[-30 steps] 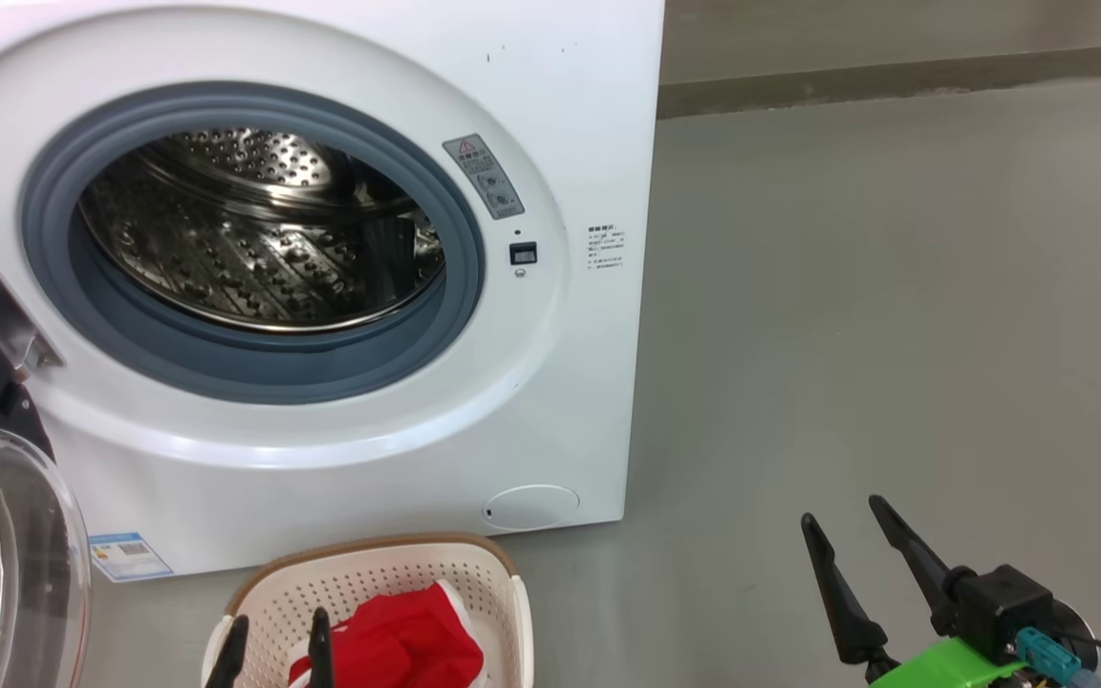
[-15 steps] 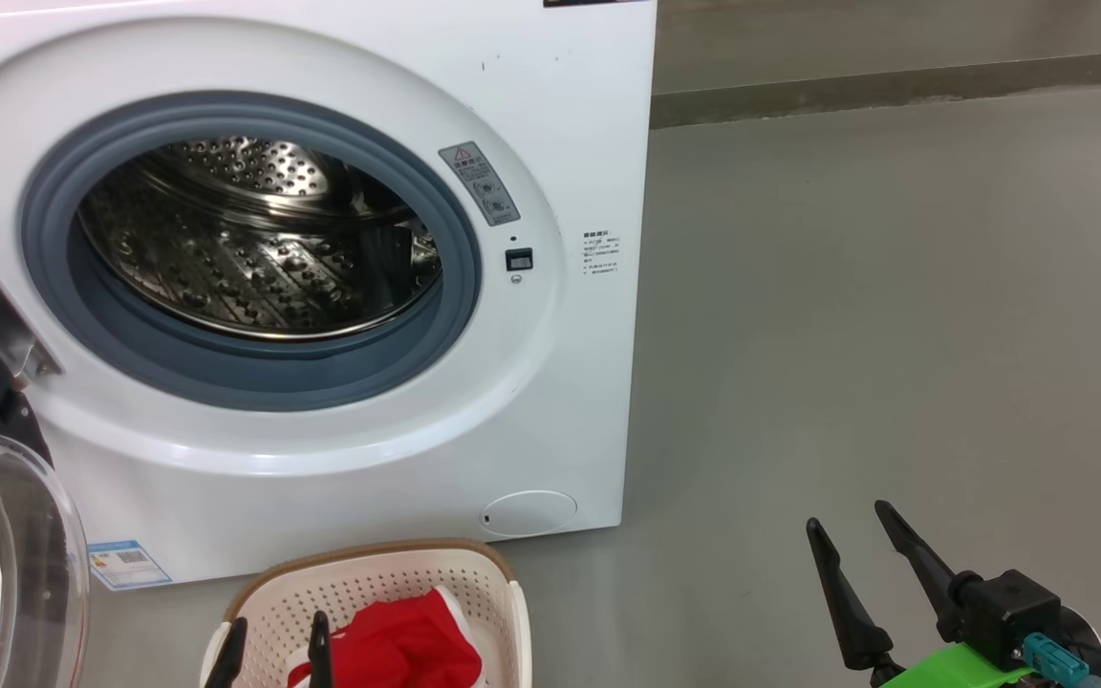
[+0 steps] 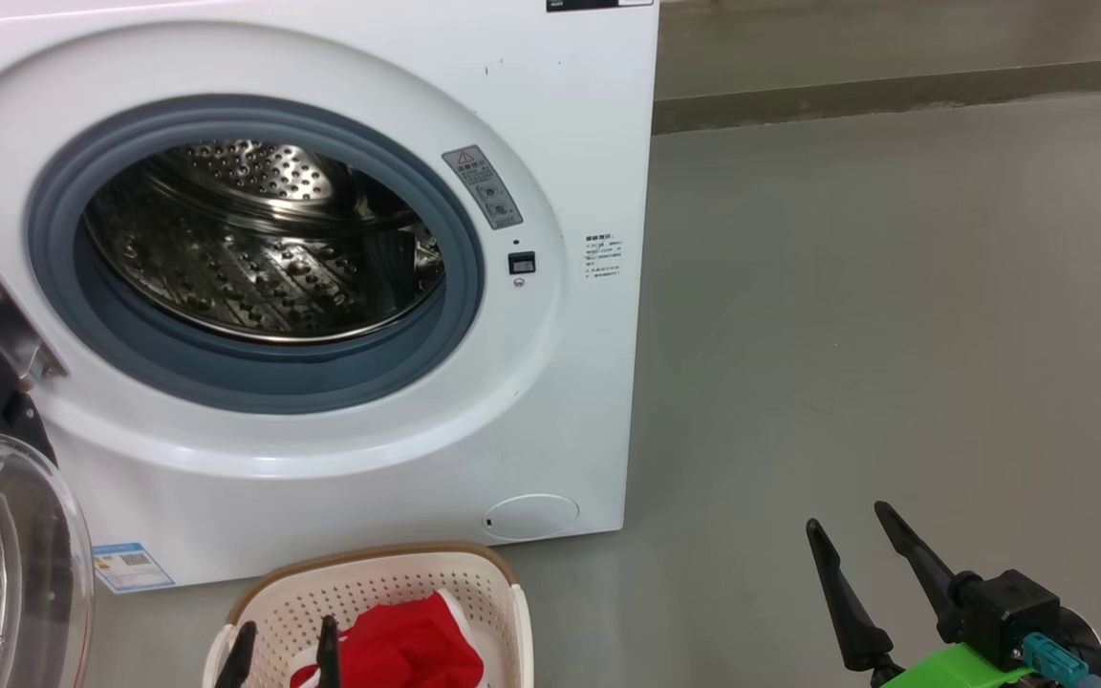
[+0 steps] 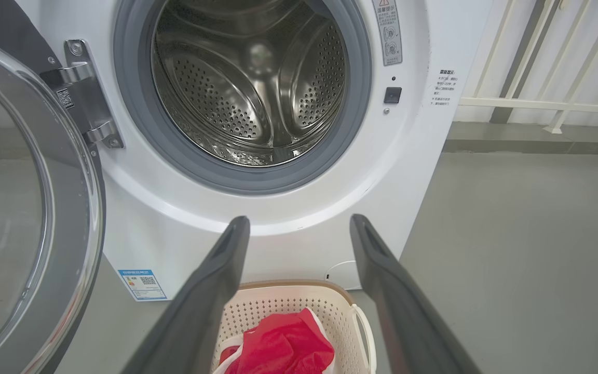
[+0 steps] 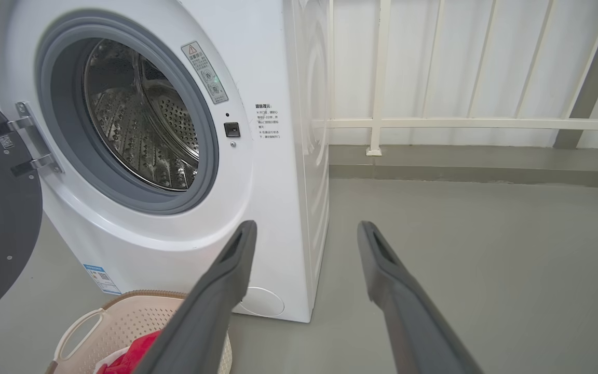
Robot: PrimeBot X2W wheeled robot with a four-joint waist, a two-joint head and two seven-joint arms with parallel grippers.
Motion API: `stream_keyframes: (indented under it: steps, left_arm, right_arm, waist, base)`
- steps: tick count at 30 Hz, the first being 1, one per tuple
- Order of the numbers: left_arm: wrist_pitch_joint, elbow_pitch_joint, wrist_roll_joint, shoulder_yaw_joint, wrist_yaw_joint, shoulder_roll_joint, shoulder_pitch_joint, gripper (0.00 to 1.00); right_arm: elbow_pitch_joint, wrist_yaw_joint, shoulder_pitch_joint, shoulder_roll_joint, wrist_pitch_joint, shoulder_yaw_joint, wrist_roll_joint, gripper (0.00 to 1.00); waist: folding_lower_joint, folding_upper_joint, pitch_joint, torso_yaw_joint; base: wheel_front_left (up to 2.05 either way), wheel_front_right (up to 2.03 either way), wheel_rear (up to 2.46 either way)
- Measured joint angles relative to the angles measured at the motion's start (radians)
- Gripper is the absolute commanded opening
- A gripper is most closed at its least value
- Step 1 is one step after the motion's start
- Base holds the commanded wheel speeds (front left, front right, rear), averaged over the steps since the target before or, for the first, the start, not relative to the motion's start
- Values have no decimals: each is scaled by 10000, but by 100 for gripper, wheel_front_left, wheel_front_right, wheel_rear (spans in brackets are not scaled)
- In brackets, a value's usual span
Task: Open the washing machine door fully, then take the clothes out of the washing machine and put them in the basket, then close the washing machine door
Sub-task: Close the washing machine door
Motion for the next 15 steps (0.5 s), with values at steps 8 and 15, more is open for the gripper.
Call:
stream_keyframes:
  steps: [8, 15]
  left_arm:
    - [2, 33, 0, -46, 31, 48, 0, 100]
    - [0, 35, -6, -67, 31, 82, 0, 100]
  right_arm:
    - [10, -2, 60, 2, -2, -2, 0, 100]
    - [23, -2, 62, 4, -2, 0, 29, 100]
  waist:
    - [0, 0, -27, 25]
    - [0, 0, -48, 50]
  base:
    - [-41, 41, 0]
    - [-142, 142, 0]
